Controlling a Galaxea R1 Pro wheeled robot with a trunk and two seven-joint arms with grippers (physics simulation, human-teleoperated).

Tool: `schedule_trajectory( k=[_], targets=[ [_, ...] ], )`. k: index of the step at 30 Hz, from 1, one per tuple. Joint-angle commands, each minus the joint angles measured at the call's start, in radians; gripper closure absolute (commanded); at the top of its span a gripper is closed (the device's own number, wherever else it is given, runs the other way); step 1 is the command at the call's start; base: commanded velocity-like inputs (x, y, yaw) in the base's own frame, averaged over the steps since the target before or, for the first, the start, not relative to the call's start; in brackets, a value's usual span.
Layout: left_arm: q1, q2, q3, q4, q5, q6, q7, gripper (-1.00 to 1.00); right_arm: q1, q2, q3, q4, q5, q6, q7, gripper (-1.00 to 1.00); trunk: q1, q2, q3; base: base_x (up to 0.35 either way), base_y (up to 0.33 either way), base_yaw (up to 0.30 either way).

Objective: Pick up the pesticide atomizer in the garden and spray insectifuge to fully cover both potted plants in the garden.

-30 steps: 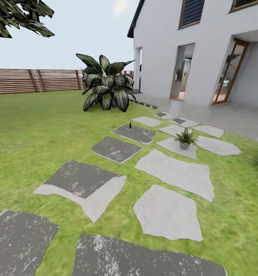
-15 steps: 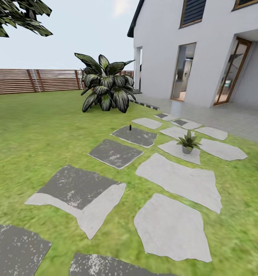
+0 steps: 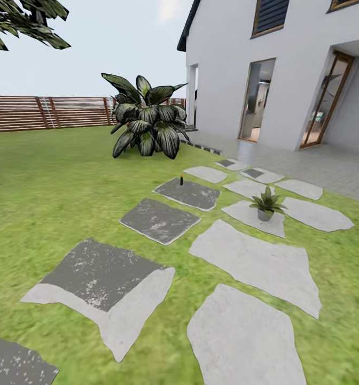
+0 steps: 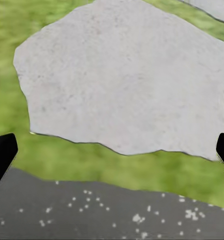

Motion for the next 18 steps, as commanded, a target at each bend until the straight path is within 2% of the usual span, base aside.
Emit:
schedule_trajectory(
  k=[1,18],
  targets=[
    [-0.001,0.000,0.000,0.001,0.004,-0.003,-0.001,-1.00,-0.001,0.001,-0.004,0.001,0.009,-0.003,0.000,-1.00,0.000,0.000,-0.001,0.339,0.000,0.000],
    [-0.001,0.000,0.000,0.001,0.004,-0.003,-0.001,-1.00,-0.001,0.001,-0.003,0.001,0.009,-0.003,0.000,-1.00,0.000,0.000,-0.001,0.339,0.000,0.000]
  ],
)
